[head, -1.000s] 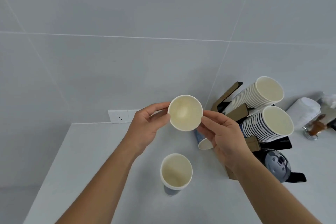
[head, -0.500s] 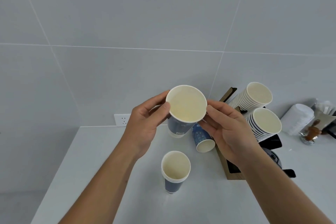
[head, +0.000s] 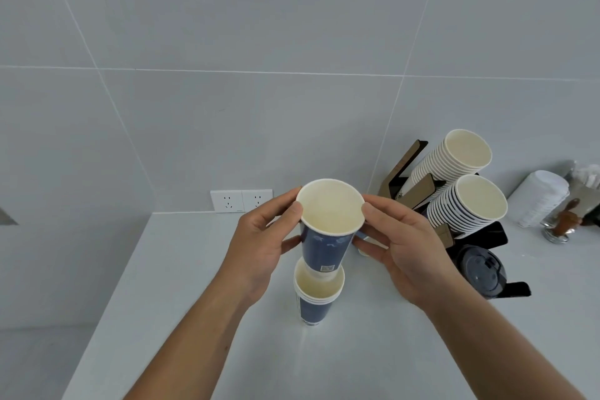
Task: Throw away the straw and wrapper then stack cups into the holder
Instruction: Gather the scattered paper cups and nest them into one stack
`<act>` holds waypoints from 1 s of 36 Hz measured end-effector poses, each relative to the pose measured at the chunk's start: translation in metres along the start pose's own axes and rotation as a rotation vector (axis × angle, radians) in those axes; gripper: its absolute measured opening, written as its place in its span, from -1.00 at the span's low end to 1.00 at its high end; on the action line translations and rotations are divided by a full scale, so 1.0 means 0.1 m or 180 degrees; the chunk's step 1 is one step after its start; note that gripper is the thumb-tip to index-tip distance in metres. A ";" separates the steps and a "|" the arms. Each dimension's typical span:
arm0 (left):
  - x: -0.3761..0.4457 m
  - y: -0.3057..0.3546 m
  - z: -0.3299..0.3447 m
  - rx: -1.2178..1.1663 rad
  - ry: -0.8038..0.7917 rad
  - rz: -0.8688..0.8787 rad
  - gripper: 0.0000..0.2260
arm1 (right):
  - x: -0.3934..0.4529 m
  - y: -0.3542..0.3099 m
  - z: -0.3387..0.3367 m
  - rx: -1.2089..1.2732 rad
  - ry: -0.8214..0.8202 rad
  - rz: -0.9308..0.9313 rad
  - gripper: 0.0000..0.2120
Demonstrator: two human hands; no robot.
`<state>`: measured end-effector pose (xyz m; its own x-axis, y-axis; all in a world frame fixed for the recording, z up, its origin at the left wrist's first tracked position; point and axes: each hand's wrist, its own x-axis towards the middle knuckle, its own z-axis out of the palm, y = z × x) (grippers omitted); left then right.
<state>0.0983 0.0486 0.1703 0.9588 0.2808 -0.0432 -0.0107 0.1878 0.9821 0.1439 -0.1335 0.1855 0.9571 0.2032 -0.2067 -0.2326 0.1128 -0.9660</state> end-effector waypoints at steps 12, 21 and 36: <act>-0.04 -0.56 -0.01 0.0328 0.0364 -0.0651 -0.78 | 0.17 0.46 -0.05 -0.0325 0.0237 0.0735 -0.84; 0.00 -0.85 -0.08 0.0361 0.0305 -0.0806 -0.72 | 0.26 0.73 -0.08 -0.1088 0.0404 0.0629 -0.76; -0.01 -1.15 -0.13 0.0376 0.0227 -0.0853 -0.73 | 0.33 1.12 -0.09 -0.1383 0.0192 0.0466 -0.77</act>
<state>0.0948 0.0389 0.0553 0.9005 0.3023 -0.3125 0.2771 0.1547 0.9483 0.1513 -0.1231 0.0687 0.9309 0.1283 -0.3421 -0.2843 -0.3336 -0.8988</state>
